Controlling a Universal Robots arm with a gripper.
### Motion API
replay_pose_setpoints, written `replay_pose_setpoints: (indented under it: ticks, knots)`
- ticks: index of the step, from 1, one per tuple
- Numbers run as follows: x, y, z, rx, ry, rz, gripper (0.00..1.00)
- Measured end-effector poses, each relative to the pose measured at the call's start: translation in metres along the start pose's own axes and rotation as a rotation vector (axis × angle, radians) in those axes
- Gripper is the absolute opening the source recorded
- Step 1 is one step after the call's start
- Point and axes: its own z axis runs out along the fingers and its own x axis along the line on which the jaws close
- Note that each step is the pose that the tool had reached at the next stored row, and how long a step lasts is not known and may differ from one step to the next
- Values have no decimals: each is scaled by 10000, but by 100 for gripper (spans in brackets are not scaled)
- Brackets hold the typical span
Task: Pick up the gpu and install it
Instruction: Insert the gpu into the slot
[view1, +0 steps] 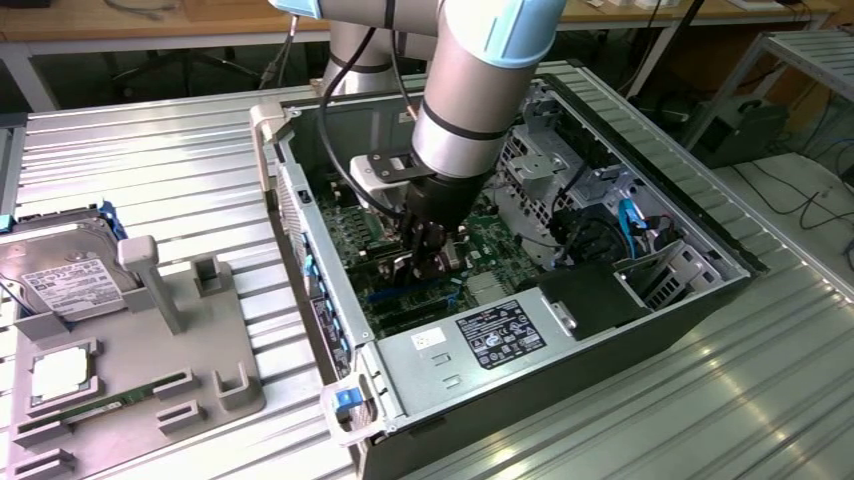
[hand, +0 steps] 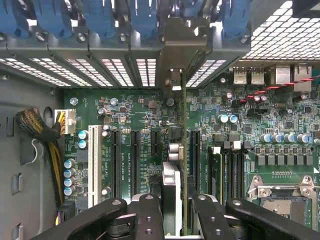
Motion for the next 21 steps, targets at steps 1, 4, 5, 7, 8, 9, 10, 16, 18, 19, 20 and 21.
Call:
replay_pose_setpoints:
  ticks: [1,4,5,7,8,9,10,16,18,19,20,21]
  knots:
    - [0,0,0,0,0,-1,28]
    - [0,0,1,-1,2,-1,28]
    - [-2,-1,6,1,-2,-1,28]
    - [-6,-1,18,-2,2,-1,28]
    - [-8,-2,23,-3,4,-4,28]
    - [-10,-2,27,-3,5,-8,28]
    - [-13,-3,31,-2,4,-13,28]
    - [-23,-3,33,-2,5,-67,28]
    - [-23,-3,34,-1,6,-67,28]
    - [-23,-3,34,-1,6,-68,28]
    - [-23,-3,34,-1,6,-68,28]
    - [-23,-3,34,-1,6,-68,28]
